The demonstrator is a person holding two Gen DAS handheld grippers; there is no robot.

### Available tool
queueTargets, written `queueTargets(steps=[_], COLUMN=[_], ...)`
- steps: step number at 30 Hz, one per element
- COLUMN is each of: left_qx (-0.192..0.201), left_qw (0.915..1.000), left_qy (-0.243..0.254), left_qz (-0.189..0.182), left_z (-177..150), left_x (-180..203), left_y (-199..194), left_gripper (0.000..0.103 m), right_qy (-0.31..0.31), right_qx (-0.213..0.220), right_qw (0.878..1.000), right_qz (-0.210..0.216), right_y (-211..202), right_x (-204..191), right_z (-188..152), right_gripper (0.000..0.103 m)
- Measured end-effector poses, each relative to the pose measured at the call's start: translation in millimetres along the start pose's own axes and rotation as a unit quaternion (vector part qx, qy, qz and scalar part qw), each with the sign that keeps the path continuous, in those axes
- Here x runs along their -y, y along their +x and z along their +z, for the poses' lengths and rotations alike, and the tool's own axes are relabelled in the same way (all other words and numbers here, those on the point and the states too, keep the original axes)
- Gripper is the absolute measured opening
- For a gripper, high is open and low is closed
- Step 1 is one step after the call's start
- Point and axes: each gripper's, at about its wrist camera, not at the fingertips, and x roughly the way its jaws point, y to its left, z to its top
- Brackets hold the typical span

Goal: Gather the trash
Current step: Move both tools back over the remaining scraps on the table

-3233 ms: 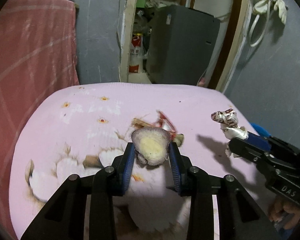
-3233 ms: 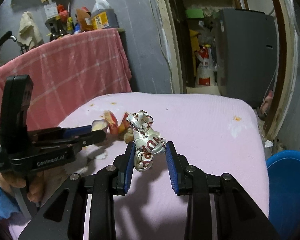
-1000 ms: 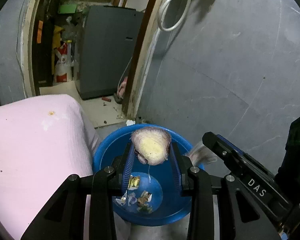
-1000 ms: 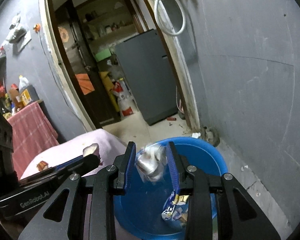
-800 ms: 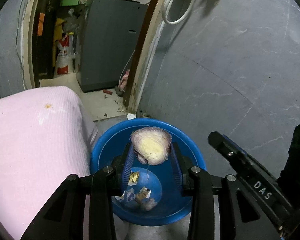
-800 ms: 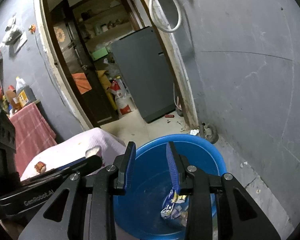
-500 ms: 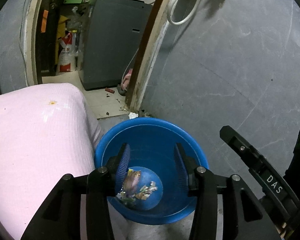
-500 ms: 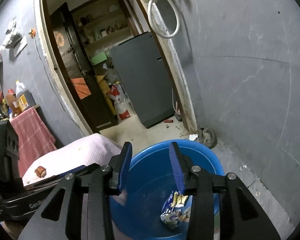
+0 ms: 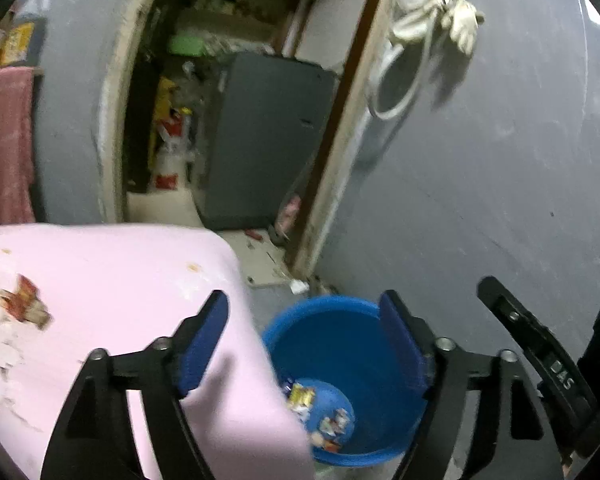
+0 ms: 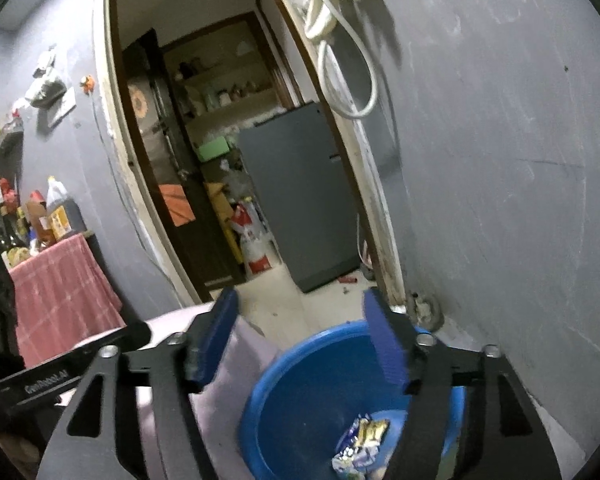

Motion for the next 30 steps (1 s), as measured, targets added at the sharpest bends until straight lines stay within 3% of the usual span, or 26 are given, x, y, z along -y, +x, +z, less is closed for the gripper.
queueTargets(steps=[3, 5, 8, 16, 26, 30], left_qx=[0.030, 0.051, 0.075, 0.122, 0.143, 0.146], left_qw=[0.9993, 0.9978, 0.9947, 0.9840, 0.9719, 0.9656], left_qy=[0.004, 0.007, 0.011, 0.019, 0.022, 0.022], left_qz=[0.023, 0.042, 0.068, 0.128, 0.185, 0.214], left_z=[7.2, 10.4, 10.8, 7.8, 6.7, 3.6], left_x=[-12.2, -20.9, -31.4, -68.3, -117.4, -140.6], left_y=[-19.9, -33.9, -50.5, -96.3, -136.2, -148.2], left_gripper=[0.089, 0.095, 0.099, 0.100, 0.100, 0.101], right_qy=[-0.004, -0.007, -0.013, -0.053, -0.081, -0.097], right_qx=[0.026, 0.049, 0.087, 0.120, 0.117, 0.090], right_qw=[1.000, 0.998, 0.995, 0.987, 0.981, 0.980], right_qz=[0.016, 0.030, 0.055, 0.092, 0.133, 0.148], right_y=[-4.8, -9.1, -15.3, -14.3, -1.0, 11.9], right_x=[-11.9, -20.7, -37.6, -83.1, -137.1, -161.7], right_z=[2.3, 3.8, 5.1, 1.2, -9.4, -19.4], right_gripper=[0.085, 0.103, 0.103, 0.103, 0.103, 0.103])
